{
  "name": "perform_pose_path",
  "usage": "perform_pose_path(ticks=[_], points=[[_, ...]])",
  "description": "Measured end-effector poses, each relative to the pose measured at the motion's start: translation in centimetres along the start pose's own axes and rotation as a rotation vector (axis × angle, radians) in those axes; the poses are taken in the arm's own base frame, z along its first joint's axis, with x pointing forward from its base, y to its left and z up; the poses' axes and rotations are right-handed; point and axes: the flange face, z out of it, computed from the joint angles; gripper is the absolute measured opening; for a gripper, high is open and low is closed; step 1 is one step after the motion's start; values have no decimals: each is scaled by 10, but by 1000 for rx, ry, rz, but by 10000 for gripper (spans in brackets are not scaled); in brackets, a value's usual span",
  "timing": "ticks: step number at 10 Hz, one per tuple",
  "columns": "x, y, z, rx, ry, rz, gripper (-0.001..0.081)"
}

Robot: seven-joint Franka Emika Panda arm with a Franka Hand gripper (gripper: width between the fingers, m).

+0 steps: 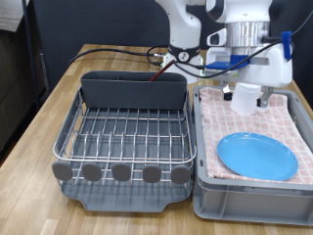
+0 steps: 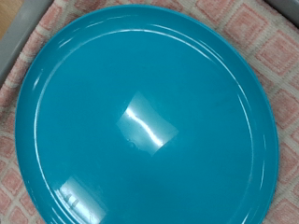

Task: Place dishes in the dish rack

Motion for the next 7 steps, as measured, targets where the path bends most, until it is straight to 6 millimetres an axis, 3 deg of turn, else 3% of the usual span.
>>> perform_pose_path(ticks=[7], points=[[2, 10, 6, -27, -48, -59, 802]])
